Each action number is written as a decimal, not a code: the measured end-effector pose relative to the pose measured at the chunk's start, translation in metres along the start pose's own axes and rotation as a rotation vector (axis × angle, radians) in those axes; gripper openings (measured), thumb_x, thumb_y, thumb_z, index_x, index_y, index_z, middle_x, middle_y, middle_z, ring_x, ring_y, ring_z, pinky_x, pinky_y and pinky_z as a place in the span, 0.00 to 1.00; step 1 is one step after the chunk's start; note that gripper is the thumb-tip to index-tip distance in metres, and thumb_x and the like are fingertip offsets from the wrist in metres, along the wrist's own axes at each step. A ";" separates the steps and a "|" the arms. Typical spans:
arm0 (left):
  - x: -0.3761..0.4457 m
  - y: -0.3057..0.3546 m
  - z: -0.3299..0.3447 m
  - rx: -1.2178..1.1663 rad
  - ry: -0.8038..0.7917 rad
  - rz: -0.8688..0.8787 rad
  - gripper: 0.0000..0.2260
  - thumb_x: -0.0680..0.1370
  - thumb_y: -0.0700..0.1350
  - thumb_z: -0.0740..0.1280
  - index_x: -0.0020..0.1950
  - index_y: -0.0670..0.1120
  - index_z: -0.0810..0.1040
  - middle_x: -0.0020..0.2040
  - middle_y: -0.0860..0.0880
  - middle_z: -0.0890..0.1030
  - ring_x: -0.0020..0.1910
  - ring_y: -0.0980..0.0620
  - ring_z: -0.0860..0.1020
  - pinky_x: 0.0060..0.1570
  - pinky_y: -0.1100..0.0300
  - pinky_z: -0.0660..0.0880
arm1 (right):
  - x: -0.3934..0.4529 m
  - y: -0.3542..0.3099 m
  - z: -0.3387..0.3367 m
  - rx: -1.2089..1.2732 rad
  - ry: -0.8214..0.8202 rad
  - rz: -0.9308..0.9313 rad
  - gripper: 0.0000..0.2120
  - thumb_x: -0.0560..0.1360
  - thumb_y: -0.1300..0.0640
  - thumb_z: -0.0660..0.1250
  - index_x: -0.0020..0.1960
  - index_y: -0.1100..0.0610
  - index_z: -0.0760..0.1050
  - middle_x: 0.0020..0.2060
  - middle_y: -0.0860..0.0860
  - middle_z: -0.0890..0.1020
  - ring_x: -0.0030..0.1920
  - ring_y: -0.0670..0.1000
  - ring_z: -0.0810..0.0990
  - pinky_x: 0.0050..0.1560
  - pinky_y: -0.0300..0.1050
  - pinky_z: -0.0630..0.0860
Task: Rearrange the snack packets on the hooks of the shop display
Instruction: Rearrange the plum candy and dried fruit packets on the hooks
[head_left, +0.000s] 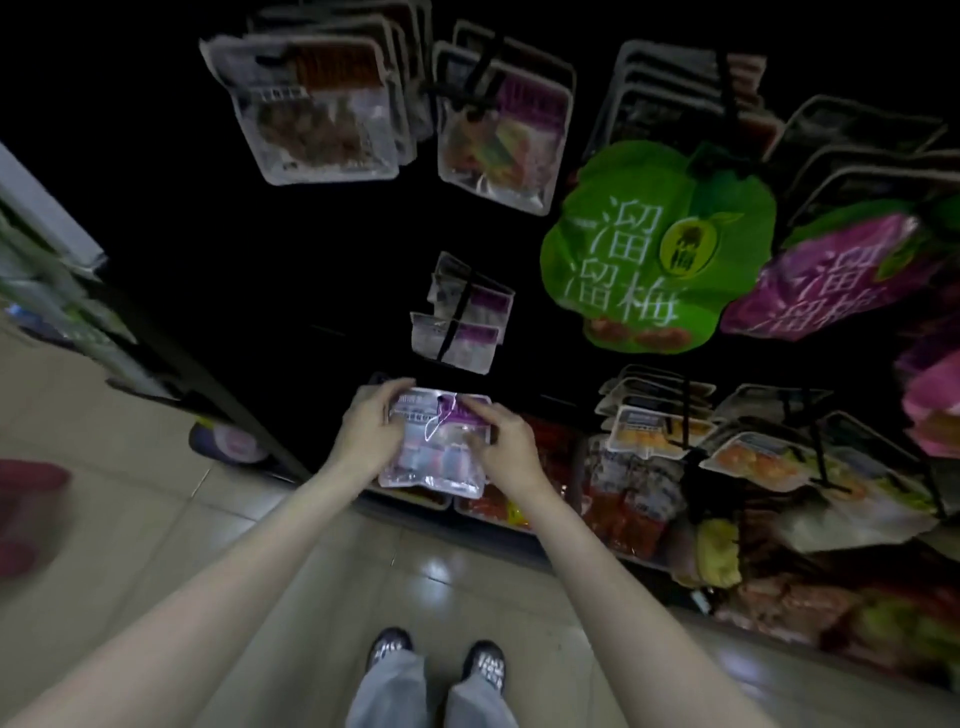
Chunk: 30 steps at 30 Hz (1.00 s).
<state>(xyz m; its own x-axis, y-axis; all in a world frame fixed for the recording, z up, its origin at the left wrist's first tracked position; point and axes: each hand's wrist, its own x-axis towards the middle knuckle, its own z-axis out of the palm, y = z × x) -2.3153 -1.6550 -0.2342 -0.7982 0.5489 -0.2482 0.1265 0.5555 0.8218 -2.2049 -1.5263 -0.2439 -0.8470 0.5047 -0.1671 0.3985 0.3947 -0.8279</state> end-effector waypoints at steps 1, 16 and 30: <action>0.002 0.000 0.002 0.054 -0.002 0.024 0.21 0.75 0.30 0.60 0.64 0.46 0.74 0.63 0.42 0.71 0.61 0.46 0.72 0.62 0.66 0.64 | 0.004 0.003 0.004 0.010 0.014 0.020 0.23 0.73 0.72 0.63 0.66 0.57 0.73 0.52 0.52 0.77 0.52 0.47 0.74 0.51 0.23 0.63; 0.065 0.004 0.003 0.251 -0.103 0.085 0.23 0.79 0.35 0.59 0.74 0.46 0.62 0.74 0.42 0.57 0.72 0.45 0.59 0.62 0.68 0.57 | 0.064 0.008 0.016 -0.035 0.159 -0.027 0.26 0.75 0.73 0.57 0.71 0.59 0.65 0.58 0.58 0.71 0.58 0.59 0.73 0.60 0.38 0.66; 0.008 0.058 -0.033 0.058 0.289 0.364 0.17 0.76 0.31 0.57 0.64 0.40 0.71 0.62 0.43 0.68 0.57 0.50 0.75 0.51 0.72 0.65 | -0.003 -0.068 -0.039 -0.051 0.207 -0.046 0.30 0.76 0.68 0.60 0.75 0.57 0.54 0.69 0.56 0.61 0.65 0.53 0.68 0.53 0.23 0.58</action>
<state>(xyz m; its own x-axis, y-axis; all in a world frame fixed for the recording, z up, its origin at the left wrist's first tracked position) -2.3337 -1.6392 -0.1718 -0.8261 0.5227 0.2106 0.4549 0.3980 0.7967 -2.2164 -1.5250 -0.1661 -0.7766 0.6299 -0.0116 0.3825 0.4569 -0.8031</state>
